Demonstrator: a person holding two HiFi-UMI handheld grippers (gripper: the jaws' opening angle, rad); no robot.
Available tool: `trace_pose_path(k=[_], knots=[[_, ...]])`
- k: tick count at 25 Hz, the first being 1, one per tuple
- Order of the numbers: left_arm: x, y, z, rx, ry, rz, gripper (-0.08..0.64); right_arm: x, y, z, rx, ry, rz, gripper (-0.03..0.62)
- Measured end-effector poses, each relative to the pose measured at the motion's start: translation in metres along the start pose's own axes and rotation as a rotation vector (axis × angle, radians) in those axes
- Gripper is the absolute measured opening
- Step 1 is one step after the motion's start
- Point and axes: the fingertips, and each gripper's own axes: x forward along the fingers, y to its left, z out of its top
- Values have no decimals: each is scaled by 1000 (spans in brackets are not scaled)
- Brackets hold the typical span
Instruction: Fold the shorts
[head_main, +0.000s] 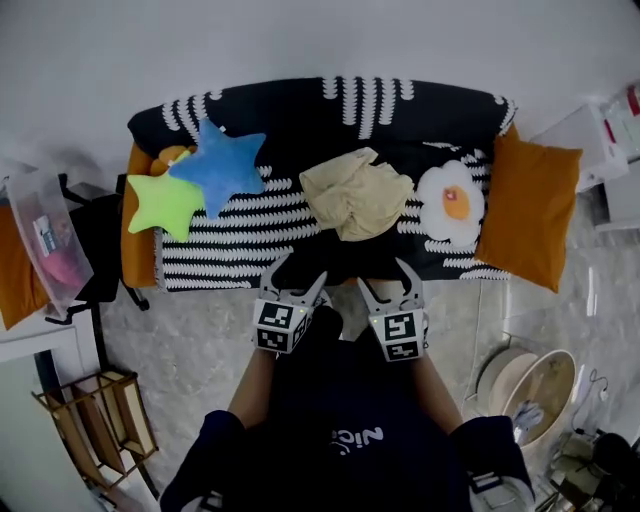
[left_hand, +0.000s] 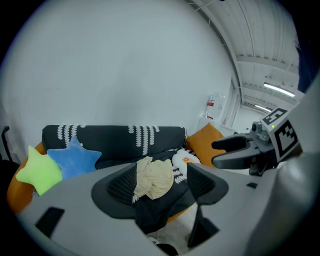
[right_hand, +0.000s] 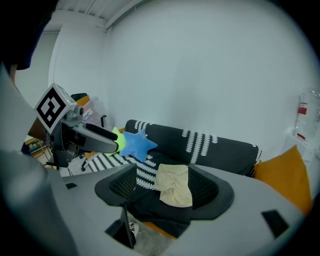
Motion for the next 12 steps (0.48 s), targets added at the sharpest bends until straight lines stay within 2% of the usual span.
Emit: trace_pose_path(k=[5,8,12], knots=[[8,31,-10,6,51,-7,304,18,3,-2,21,33,-45,314],[13,45,-14,-3,80,-10,293,26,4,-2,11,55,-41,314],[39,51,-20,51,139,-29,279,47,-4,-4,1,72,-15,313]])
